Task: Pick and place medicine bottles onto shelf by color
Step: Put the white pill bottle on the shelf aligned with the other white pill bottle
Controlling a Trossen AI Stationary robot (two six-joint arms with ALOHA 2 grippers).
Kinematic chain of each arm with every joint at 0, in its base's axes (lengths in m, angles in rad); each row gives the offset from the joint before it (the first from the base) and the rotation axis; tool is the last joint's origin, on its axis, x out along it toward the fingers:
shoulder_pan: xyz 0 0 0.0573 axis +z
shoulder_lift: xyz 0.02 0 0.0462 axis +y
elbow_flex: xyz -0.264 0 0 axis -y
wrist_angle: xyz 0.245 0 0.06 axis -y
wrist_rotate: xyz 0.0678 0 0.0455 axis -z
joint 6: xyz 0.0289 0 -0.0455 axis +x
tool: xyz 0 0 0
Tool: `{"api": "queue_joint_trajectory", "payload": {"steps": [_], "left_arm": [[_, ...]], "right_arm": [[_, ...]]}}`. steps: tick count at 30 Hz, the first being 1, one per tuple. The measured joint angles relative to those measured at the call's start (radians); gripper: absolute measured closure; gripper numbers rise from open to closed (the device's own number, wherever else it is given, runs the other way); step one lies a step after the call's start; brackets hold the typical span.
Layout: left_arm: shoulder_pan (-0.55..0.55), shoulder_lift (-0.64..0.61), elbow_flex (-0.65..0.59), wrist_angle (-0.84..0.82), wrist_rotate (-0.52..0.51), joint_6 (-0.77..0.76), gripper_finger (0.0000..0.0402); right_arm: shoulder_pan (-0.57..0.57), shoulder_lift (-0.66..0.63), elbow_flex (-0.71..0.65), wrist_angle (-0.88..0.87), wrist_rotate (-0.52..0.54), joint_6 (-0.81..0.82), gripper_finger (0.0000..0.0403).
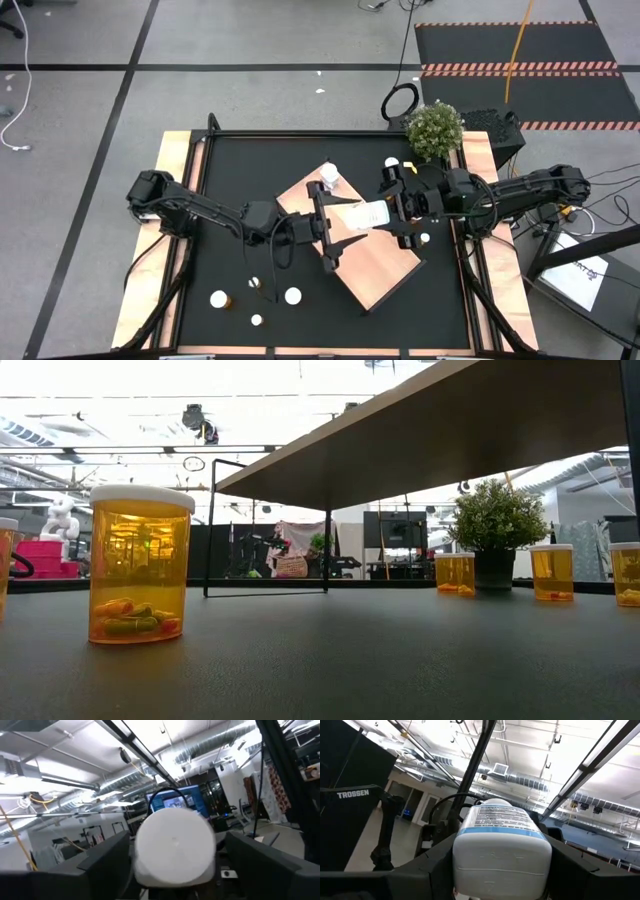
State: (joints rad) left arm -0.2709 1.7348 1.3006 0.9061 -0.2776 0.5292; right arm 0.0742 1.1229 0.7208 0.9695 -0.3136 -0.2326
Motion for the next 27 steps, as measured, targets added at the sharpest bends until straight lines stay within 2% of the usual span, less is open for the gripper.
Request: {"api": "queue_joint_trajectory", "payload": {"steps": [5, 8, 10, 17, 23, 27], "left_arm": [[0.019, 0.0, 0.0, -0.021, 0.004, -0.008, 0.015], [0.023, 0.0, 0.0, -0.022, 0.01, -0.009, 0.0175], [0.026, 0.0, 0.0, -0.022, 0.025, -0.008, 0.0177], [0.026, 0.0, 0.0, -0.026, 0.038, -0.015, 0.0148], [0.025, -0.002, 0.001, -0.043, 0.022, -0.052, 0.0177], [0.013, -0.003, 0.001, -0.057, -0.027, -0.058, 0.0174]], "right_arm": [[0.0, 0.002, 0.0, 0.0, 0.003, 0.0, 0.0167], [0.0, 0.002, 0.0, 0.001, 0.004, -0.001, 0.0167], [0.0, 0.002, 0.0, 0.002, 0.004, -0.004, 0.0167], [0.0, 0.002, 0.0, -0.002, 0.003, 0.009, 0.0167], [0.0, -0.004, 0.0, -0.015, 0.025, 0.035, 0.0167], [0.0, -0.011, 0.0, -0.043, 0.026, 0.041, 0.0162]]}}
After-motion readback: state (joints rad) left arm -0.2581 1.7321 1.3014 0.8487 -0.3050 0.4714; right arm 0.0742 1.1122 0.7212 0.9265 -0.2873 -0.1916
